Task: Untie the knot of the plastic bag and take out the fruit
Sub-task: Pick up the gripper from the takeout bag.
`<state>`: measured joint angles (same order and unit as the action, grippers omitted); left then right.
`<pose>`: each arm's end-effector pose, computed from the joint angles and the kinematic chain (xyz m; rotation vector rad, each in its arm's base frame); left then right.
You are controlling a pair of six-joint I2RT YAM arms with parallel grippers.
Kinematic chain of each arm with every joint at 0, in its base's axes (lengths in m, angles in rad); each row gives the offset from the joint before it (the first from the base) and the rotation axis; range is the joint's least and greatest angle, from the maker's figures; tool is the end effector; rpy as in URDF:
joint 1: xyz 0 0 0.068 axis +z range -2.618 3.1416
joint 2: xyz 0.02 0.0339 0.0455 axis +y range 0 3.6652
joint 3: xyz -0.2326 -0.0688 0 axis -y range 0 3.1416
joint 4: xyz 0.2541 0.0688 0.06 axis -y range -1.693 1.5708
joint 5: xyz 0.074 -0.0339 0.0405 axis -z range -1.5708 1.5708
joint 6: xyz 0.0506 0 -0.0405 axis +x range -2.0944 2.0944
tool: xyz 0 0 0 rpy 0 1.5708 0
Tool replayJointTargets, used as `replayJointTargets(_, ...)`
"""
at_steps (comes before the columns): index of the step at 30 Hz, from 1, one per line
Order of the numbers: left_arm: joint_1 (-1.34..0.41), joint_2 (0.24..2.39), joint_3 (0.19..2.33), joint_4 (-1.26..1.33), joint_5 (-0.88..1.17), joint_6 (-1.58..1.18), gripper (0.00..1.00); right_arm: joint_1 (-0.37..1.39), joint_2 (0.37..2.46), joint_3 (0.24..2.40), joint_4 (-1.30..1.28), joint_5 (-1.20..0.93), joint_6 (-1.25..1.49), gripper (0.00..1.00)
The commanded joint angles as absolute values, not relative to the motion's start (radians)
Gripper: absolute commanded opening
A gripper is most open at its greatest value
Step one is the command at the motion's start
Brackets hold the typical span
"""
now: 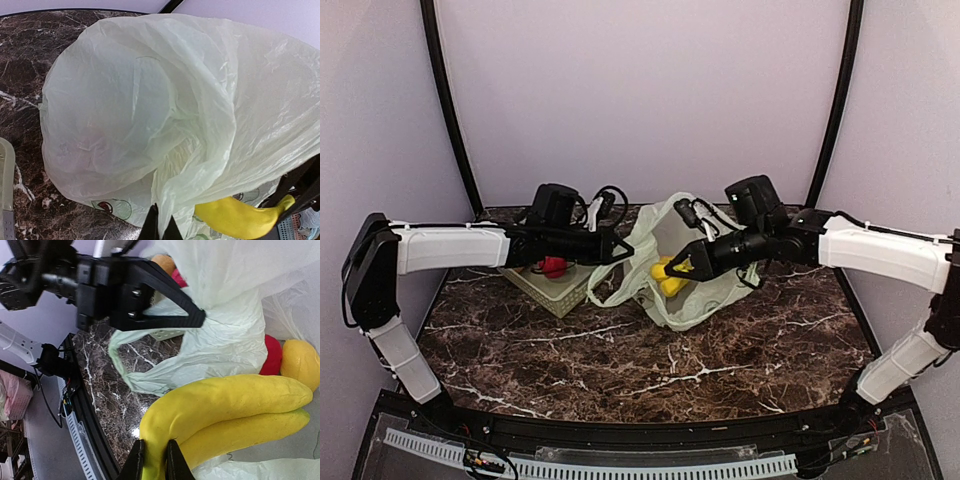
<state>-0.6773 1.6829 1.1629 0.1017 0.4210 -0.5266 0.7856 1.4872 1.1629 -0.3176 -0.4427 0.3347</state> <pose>0.3036 -0.2707 0.2216 0.4562 2.1060 -1.1612 0.2367 0.2674 0.2495 -0.7854 2.2366 1.0761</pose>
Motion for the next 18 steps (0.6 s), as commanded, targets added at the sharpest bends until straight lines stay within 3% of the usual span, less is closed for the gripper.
replayJointTargets(1, -0.679, 1.697, 1.190, 0.079, 0.383, -0.534, 0.01, 0.792, 1.364, 1.117, -0.178, -0.521, 0.347, 0.00)
replayJointTargets(9, -0.679, 1.670, 1.169, 0.038, 0.332, -0.459, 0.01, 0.758, 1.279, 1.104, -0.164, -0.389, 0.393, 0.00)
replayJointTargets(14, -0.679, 1.631, 1.164, -0.018, 0.317, -0.384, 0.02, 0.728, 1.248, 1.071, -0.069, -0.475, 0.426, 0.00)
replayJointTargets(16, -0.679, 1.604, 1.154, -0.029, 0.316, -0.359, 0.07, 0.721, 1.247, 1.069, -0.056, -0.509, 0.426, 0.00)
replayJointTargets(18, -0.681, 1.566, 1.141, -0.028, 0.311, -0.331, 0.24, 0.713, 1.250, 1.069, -0.038, -0.577, 0.429, 0.00)
